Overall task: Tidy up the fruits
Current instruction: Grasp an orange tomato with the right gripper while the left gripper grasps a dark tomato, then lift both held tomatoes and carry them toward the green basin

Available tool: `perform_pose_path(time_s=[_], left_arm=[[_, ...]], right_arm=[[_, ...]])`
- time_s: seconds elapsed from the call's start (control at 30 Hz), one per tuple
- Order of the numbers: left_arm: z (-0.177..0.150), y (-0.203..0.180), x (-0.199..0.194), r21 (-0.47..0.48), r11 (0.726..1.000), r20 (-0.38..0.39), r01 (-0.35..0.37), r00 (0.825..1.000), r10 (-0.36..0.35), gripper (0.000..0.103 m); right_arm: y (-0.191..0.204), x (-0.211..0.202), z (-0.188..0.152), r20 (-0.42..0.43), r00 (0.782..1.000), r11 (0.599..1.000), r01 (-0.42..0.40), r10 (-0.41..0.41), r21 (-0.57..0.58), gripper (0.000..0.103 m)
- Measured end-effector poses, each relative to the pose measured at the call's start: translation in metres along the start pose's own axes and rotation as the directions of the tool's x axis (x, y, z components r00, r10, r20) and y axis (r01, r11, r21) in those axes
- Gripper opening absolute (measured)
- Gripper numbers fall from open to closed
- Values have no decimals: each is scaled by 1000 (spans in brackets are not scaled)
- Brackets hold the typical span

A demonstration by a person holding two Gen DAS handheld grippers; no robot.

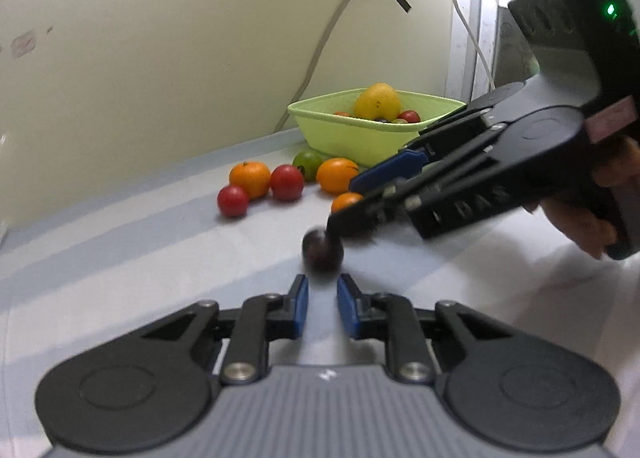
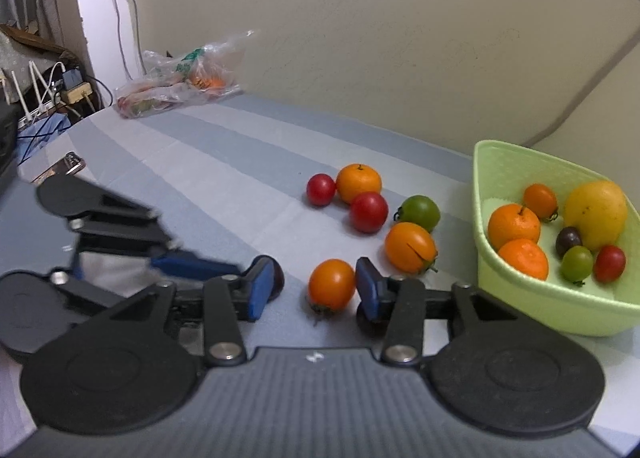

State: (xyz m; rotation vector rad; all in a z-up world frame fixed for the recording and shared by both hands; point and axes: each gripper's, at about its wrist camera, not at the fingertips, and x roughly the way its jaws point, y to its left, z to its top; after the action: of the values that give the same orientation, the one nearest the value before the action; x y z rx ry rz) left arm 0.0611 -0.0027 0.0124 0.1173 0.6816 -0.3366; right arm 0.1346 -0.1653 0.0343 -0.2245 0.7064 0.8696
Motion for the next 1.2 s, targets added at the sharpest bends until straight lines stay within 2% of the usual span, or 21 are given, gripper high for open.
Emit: perform_pose_path(time_s=[0.07,0.2,0.27,0.33,0.5,0.6,0.73,0.87,0.93,1.03,1.2], left_arm=[[-5,2,-6,-19,1000,6,12,1000,-12,17],[-4,2,-8,-43,999,19,-3,1000,4,22],[1,-1,-7,-31,1000,40,2,999,-1,39],[6,-6,-1,11,1000,54,-10,999,9,41],[21,-9,28,61,998,4,-13,1000,13,40],[25,-11,34,95,995,-4,6,1000,-5,29],[22,-13,32,115,993,4,-9,1000,8,24],[13,-16,12,99,995,35,8,999,-11,24],[5,-17,-3,80,996,46,47,998,-51,24],[-7,-26,-23,77,993,56,92,994,-96,24],[-28,-49,-45,77,983,44,166,985,-169,24]], right_arm=[[1,3,0,1,999,999,43,-43,-21,28],[10,7,-1,9,995,992,96,-96,-87,28],[17,8,-3,16,992,985,123,-122,-119,28],[18,7,-3,17,992,985,127,-126,-119,28],[12,2,-5,1,995,994,97,-97,-59,29],[14,3,-5,-2,995,992,101,-102,-75,29],[13,5,-3,-5,995,992,102,-103,-76,28],[21,-7,-7,27,995,994,92,-91,-63,27],[31,-20,-13,68,993,992,97,-91,-81,27],[40,-44,-33,115,990,994,91,-84,-57,27],[41,-74,-74,123,988,995,86,-91,45,27]])
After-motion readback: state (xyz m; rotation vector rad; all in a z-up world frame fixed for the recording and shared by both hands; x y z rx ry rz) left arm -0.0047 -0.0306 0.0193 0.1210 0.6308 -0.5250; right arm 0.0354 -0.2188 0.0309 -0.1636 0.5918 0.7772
